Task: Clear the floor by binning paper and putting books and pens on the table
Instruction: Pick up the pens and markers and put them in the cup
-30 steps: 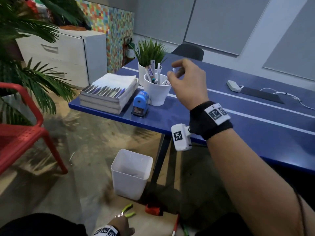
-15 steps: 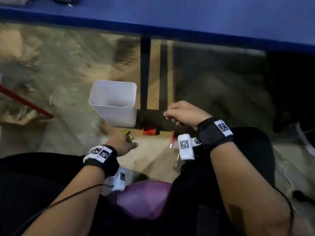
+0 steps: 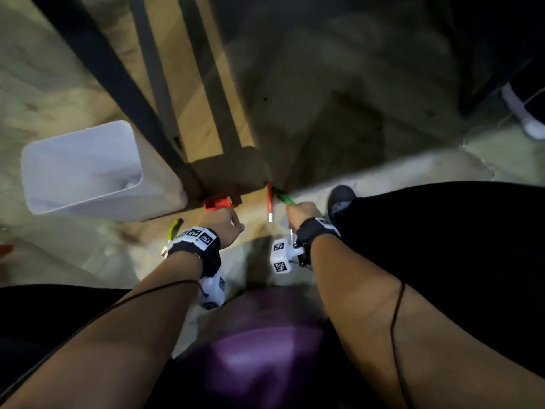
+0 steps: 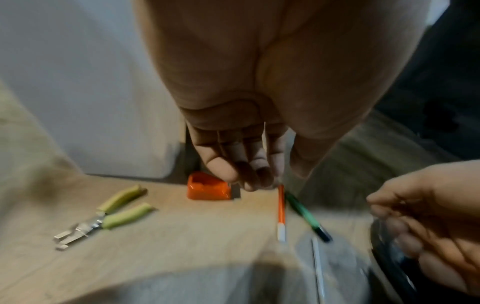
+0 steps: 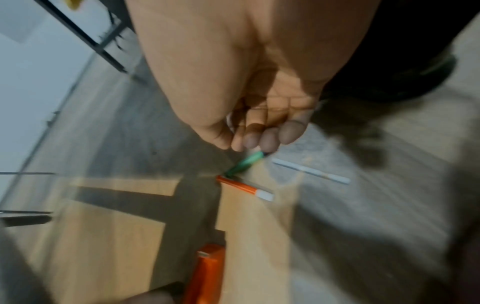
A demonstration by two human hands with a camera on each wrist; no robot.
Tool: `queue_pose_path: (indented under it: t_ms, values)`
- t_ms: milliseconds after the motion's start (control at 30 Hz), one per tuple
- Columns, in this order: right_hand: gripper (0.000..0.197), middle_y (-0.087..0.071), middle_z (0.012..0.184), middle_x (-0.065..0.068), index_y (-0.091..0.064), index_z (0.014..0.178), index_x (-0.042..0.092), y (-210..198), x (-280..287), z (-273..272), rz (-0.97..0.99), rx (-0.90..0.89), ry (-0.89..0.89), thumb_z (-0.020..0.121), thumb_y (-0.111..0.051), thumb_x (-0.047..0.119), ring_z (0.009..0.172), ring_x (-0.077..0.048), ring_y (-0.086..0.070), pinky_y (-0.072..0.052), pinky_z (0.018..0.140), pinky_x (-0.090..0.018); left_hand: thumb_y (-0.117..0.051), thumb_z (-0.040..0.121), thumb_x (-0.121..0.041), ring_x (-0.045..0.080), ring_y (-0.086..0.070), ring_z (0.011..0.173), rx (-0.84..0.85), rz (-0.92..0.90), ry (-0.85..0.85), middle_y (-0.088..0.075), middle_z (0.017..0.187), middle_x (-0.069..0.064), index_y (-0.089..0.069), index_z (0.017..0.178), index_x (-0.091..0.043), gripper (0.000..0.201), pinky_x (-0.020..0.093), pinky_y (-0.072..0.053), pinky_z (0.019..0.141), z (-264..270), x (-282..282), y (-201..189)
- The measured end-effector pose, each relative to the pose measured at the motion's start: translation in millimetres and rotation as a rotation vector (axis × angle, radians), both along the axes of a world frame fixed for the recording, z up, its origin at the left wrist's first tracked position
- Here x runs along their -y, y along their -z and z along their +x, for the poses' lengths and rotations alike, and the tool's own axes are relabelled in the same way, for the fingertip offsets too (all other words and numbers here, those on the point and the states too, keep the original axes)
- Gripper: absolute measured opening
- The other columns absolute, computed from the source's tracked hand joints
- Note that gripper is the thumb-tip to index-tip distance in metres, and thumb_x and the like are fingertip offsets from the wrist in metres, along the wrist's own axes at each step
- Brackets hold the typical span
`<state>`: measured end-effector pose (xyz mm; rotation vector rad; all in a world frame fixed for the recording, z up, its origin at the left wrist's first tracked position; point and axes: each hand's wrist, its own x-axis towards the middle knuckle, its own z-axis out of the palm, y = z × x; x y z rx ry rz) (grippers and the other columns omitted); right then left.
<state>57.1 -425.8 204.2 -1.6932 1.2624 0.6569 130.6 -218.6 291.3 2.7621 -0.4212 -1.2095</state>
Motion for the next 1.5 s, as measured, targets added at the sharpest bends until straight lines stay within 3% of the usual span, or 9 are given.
queue_pose_path:
  t_ms: [300,433,533,733,933,1000,1133,1333,1500]
  values:
    - [0.037,-0.072,0.126,-0.019,-0.074,0.122,0.005,66,-12,-60,-0.011,-0.067,-0.065,0.099,-0.056,0.027,0.112,-0.038,-0.069,-0.056,0.093,-0.034,-0.05,0.092,-0.046,0.03,-0.053,0.121,-0.129,0.043,0.246,-0.056,0.136,0.01,-0.048,0.141,-0.024,0.054,0.034,-0.044,0.097,-16,78,116]
    - [0.062,-0.037,0.159,-0.015,-0.054,0.149,0.013,119,-25,-59,0.072,-0.114,-0.212,0.094,-0.044,0.04,0.135,-0.04,-0.052,-0.045,0.114,-0.046,-0.038,0.084,-0.059,0.033,-0.06,0.111,-0.132,0.06,0.252,-0.057,0.134,0.009,-0.047,0.141,-0.034,0.064,0.043,-0.05,0.094,-14,98,150]
    - [0.081,-0.006,0.173,-0.007,-0.026,0.161,0.028,165,-34,-69,0.159,-0.23,-0.241,0.084,-0.04,0.048,0.143,-0.048,-0.038,-0.035,0.112,-0.059,-0.034,0.079,-0.062,0.037,-0.048,0.122,-0.151,0.118,0.295,-0.046,0.143,0.01,-0.039,0.145,-0.037,0.071,0.051,-0.044,0.099,-8,108,172]
    - [0.065,0.009,0.176,0.002,-0.024,0.161,0.028,161,-41,-81,0.15,-0.176,-0.239,0.098,-0.034,0.039,0.154,-0.046,-0.021,-0.029,0.113,-0.058,-0.036,0.099,-0.038,0.04,-0.022,0.141,-0.202,0.226,0.443,-0.019,0.158,0.015,-0.027,0.153,-0.024,0.057,0.049,-0.028,0.112,-3,136,171]
    - [0.061,-0.027,0.154,-0.006,-0.026,0.155,0.023,128,-40,-85,0.0,-0.168,-0.224,0.095,-0.039,0.028,0.139,-0.044,-0.036,-0.031,0.114,-0.06,-0.041,0.101,-0.012,0.035,-0.057,0.103,-0.275,0.198,0.377,-0.062,0.111,0.015,-0.058,0.122,-0.008,0.027,0.052,-0.036,0.099,-10,150,182]
    - [0.055,-0.032,0.149,-0.005,-0.038,0.148,0.017,124,-38,-84,-0.039,-0.172,-0.227,0.093,-0.042,0.024,0.136,-0.041,-0.038,-0.033,0.112,-0.059,-0.04,0.101,-0.012,0.035,-0.054,0.109,-0.235,0.211,0.365,-0.061,0.117,0.013,-0.06,0.11,-0.012,0.022,0.051,-0.034,0.097,-11,151,170]
    - [0.033,-0.058,0.132,-0.011,-0.058,0.131,0.008,103,-20,-77,-0.102,-0.108,-0.084,0.099,-0.055,0.014,0.116,-0.04,-0.062,-0.053,0.099,-0.044,-0.047,0.1,-0.024,0.035,-0.058,0.115,-0.011,0.235,0.338,-0.058,0.126,0.019,-0.055,0.127,0.001,0.037,0.04,-0.047,0.093,-6,139,161]
    - [0.021,-0.078,0.097,-0.004,-0.073,0.095,0.025,81,-7,-66,0.049,0.117,0.19,0.08,-0.071,0.009,0.09,-0.028,-0.074,-0.064,0.084,-0.039,-0.064,0.076,-0.023,0.02,-0.068,0.077,0.009,0.045,-0.104,-0.07,0.086,0.0,-0.066,0.095,-0.023,0.019,0.028,-0.058,0.069,-5,104,140]
    - [0.052,-0.073,0.096,-0.014,-0.058,0.125,0.021,26,-3,-25,0.325,0.302,0.308,0.084,-0.059,-0.01,0.083,-0.034,-0.072,-0.065,0.074,-0.051,-0.079,0.065,-0.01,0.03,-0.065,0.088,-0.016,-0.041,-0.278,-0.062,0.095,0.01,-0.033,0.132,-0.02,0.081,0.039,-0.059,0.074,-2,69,77]
